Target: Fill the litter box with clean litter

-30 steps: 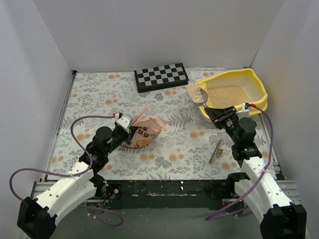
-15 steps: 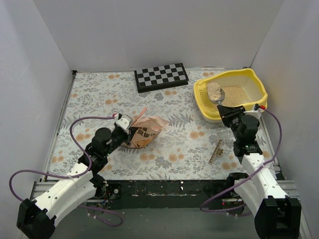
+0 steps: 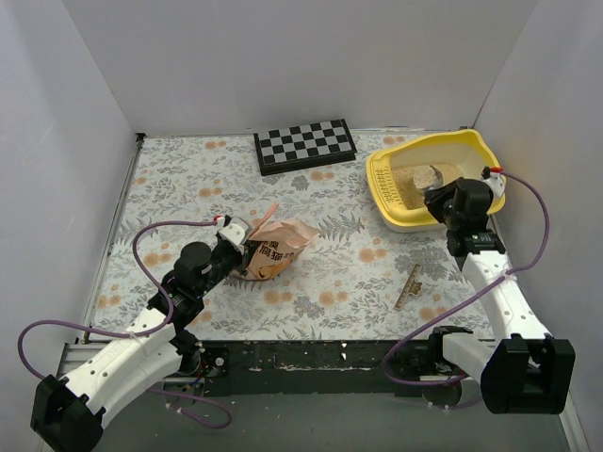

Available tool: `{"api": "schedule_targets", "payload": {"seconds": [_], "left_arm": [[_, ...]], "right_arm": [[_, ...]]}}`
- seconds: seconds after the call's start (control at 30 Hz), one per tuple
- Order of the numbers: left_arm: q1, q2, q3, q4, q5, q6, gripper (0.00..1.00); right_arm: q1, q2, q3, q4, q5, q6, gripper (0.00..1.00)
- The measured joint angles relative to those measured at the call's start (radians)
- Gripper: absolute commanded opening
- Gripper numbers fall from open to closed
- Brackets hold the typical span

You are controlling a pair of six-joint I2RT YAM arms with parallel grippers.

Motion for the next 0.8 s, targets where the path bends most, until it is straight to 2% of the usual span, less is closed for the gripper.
{"api": "schedule_targets", "payload": {"seconds": [0.43, 0.8], "left_arm": [[-0.006, 0.001, 0.000, -0.001, -0.005, 0.000, 0.00], [-0.006, 0.002, 0.000, -0.002, -0.006, 0.000, 0.00]], "right_arm": [[-0.005, 0.244, 0.371, -0.340, 0.154, -0.320, 0.01], [-0.005, 0.400, 0.641, -0.522, 0.153, -0.657, 0.01]]}}
